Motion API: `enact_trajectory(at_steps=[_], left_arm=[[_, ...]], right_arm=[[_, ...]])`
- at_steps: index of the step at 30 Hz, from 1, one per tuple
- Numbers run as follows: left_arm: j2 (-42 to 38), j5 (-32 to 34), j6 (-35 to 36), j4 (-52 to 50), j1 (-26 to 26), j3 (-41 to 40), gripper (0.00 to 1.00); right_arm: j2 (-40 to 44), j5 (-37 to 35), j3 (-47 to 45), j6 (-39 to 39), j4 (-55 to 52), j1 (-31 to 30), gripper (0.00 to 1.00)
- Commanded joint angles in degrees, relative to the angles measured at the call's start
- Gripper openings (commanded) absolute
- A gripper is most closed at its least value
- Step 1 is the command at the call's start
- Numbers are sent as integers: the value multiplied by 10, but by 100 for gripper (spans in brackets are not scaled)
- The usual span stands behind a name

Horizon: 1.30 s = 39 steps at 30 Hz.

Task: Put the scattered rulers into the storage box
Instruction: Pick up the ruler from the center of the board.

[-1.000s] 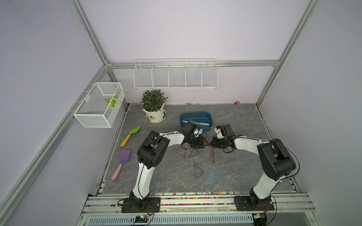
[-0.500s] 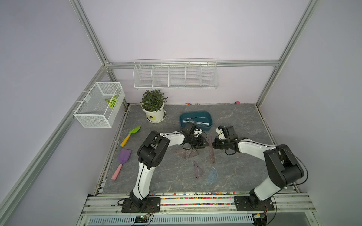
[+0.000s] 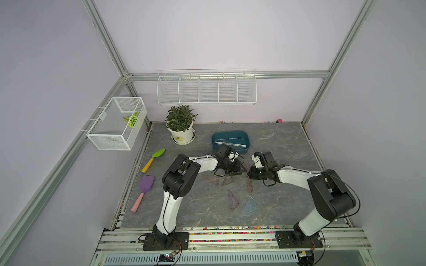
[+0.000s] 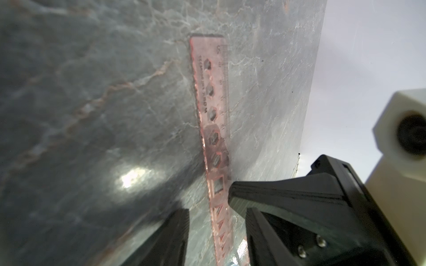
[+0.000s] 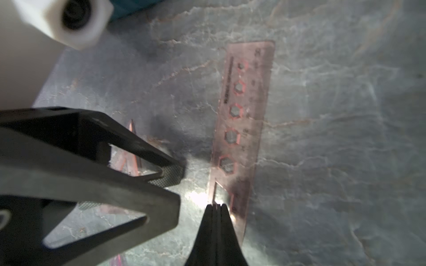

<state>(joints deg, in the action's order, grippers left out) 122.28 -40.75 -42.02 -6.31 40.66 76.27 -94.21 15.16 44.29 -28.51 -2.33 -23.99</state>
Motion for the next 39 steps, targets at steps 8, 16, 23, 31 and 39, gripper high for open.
enact_trajectory(at_steps=[8,16,23,31,39], left_arm=[[18,19,-3,-20,11,12,47],[25,17,-4,-27,13,20,47],[33,16,-6,-31,14,25,48],[44,15,-7,-38,18,34,49],[65,9,-5,-51,26,56,36]], right_arm=[[32,-23,-16,0,-5,0,0],[23,-29,-26,-3,2,0,0],[6,-29,-44,-10,19,0,0],[-3,-28,-60,-15,31,0,0],[-1,-26,-67,-17,36,2,0]])
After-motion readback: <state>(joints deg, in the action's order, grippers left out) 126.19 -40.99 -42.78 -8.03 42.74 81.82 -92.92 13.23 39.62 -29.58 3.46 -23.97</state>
